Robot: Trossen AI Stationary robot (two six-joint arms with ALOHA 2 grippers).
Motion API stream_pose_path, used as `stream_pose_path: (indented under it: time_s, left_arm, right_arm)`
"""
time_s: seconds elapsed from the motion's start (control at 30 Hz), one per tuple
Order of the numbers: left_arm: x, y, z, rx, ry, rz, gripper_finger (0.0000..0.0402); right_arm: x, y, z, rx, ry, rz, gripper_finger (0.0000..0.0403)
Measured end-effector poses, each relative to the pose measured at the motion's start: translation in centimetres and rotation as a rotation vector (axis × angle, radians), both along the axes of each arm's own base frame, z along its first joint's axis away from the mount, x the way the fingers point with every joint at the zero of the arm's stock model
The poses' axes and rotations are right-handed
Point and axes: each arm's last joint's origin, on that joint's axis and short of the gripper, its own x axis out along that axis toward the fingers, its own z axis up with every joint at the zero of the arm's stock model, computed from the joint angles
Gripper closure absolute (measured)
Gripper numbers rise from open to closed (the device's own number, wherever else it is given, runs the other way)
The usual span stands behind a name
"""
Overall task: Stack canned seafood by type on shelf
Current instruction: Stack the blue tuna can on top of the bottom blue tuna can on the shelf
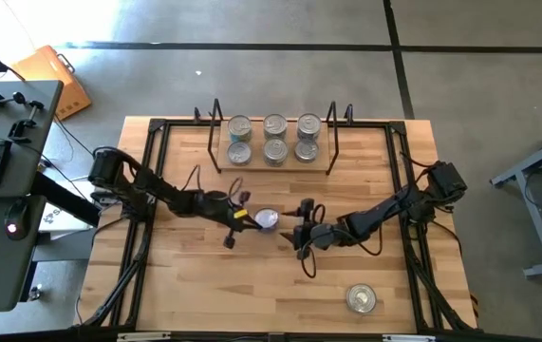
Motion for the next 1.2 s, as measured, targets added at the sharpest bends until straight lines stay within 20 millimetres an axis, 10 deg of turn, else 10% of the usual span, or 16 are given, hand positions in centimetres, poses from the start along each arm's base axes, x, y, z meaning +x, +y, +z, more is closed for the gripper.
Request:
stream_pose_path:
  time_s: [0.37,0.63,0.8,1.2]
  left_arm:
    - [-0.7,1.5,0.1,-0.087,-0.059,-0.005,0.0401]
    - [-0.6,1.5,0.2,-0.095,-0.065,-0.002,0.0401]
    - [-0.6,1.3,0.5,-0.116,-0.088,0.008,0.0401]
    - [-2.0,-1.2,4.1,0.039,-0.129,0.204,0.0401]
  right_arm:
    - [3.5,-1.2,-1.7,-0.318,0.15,0.168,0.0084]
    - [6.3,-1.3,-1.8,-0.309,0.232,0.152,0.0165]
    - [6.6,-1.0,-1.1,-0.179,0.318,0.073,0.0281]
    - [4.0,2.5,4.3,-0.224,0.553,-0.163,0.0285]
